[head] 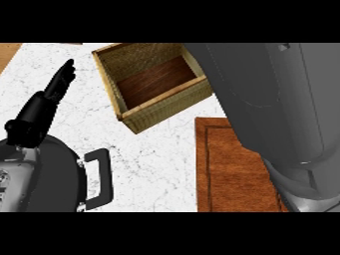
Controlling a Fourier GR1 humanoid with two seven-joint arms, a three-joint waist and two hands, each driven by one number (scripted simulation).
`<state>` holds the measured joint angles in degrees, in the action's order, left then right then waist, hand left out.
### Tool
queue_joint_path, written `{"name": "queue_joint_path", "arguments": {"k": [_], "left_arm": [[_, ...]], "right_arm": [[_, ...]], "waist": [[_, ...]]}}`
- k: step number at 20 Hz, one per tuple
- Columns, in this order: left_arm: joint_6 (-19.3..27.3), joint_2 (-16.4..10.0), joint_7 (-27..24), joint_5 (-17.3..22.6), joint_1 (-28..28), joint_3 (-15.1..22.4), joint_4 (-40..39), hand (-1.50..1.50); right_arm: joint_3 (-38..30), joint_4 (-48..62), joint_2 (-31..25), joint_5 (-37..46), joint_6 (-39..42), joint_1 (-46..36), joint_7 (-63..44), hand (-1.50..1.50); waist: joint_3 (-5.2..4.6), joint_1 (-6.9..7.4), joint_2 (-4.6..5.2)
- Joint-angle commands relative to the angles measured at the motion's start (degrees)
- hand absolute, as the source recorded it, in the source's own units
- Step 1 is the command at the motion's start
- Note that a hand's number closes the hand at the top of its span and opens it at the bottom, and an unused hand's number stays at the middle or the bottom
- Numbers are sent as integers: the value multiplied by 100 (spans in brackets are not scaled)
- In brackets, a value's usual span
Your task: Pick the can from the cutting board and place it in the basket
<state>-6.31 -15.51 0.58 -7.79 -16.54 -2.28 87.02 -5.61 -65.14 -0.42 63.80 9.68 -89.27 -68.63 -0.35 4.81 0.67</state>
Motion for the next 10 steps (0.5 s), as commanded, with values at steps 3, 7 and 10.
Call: {"name": "queue_joint_path", "arguments": {"k": [3, 7, 10], "left_arm": [[86, 68, -198, -79, 157, 22, -39, 0], [64, 82, 42, -67, -65, 50, 7, 0], [111, 32, -102, -152, 119, 19, -31, 0]], "right_arm": [[-446, 1328, 40, -353, -282, -619, -1340, 150], [-461, 2185, 40, -285, 212, -949, -1428, 150], [-420, 2752, 40, -203, 469, -1084, -1373, 150]], "waist": [[0, 11, -13], [4, -106, -50], [3, -135, -52]]}}
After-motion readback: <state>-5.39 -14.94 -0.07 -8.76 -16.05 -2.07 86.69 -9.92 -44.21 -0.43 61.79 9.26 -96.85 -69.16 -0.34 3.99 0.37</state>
